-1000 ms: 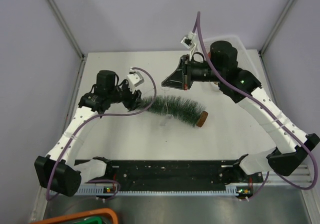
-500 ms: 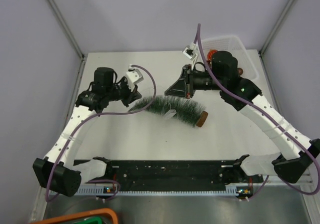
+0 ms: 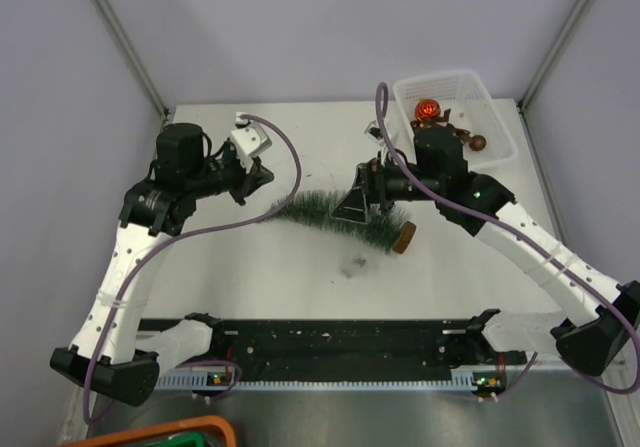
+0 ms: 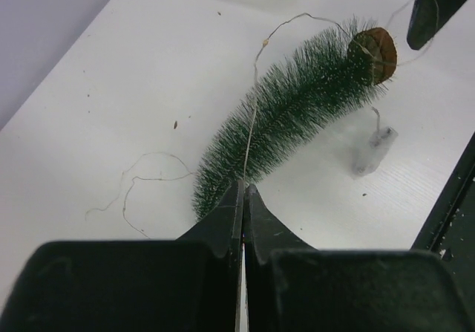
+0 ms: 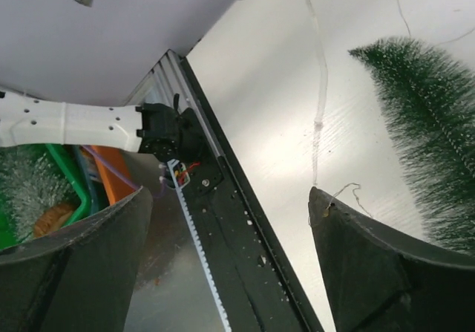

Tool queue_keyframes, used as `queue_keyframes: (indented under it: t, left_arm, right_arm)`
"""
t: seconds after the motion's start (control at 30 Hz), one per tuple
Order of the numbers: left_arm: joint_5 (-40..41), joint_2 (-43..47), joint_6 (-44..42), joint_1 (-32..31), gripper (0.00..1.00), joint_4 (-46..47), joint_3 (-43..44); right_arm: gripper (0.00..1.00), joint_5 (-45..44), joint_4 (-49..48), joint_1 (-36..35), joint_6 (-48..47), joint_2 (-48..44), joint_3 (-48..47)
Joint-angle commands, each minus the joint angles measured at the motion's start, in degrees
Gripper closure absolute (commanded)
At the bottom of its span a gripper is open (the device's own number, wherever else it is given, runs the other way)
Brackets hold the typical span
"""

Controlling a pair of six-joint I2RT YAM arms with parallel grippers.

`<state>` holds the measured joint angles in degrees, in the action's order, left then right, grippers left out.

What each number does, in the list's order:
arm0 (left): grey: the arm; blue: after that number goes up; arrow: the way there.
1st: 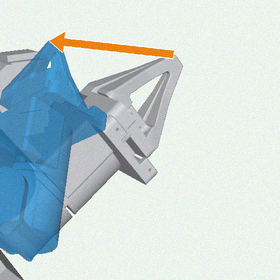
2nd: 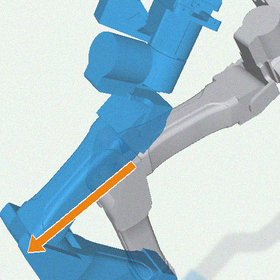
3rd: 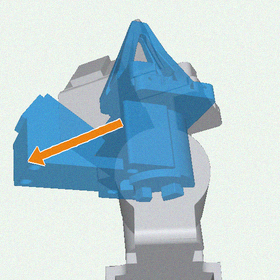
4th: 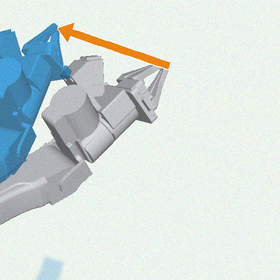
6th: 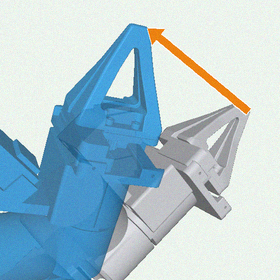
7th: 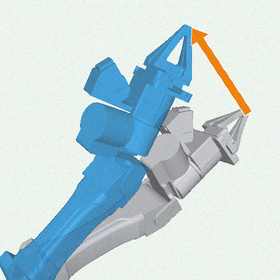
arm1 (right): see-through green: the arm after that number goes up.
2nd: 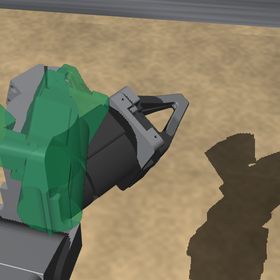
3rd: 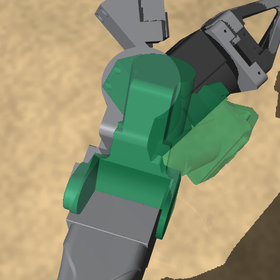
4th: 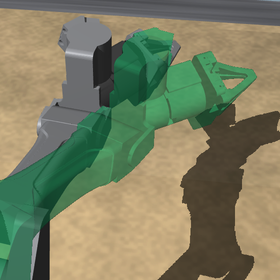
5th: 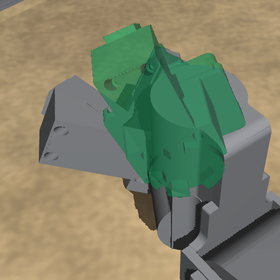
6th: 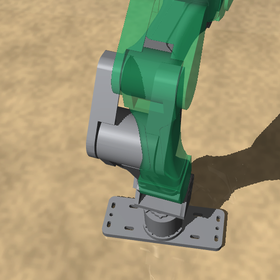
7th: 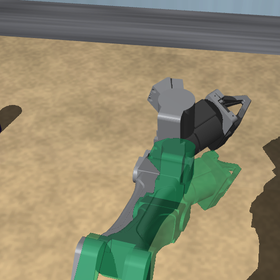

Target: Decorate the small christmas tree

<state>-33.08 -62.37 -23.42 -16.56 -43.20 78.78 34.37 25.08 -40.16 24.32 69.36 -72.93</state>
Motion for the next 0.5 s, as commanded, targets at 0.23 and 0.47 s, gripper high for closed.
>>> queue_keyframes:
  t: [0.23,0.47]
  left_arm:
    - [-0.6,5.9,0.7,-0.1,1.0,-7.2,1.1]
    - [-1.4,8.5,0.2,-0.1,1.0,-11.8,6.2]
  right_arm:
    - [0.01,-20.1,3.1,0.3,-2.2,-5.3,-0.6]
    - [0.02,-25.7,4.6,0.6,-1.1,-5.9,4.2]
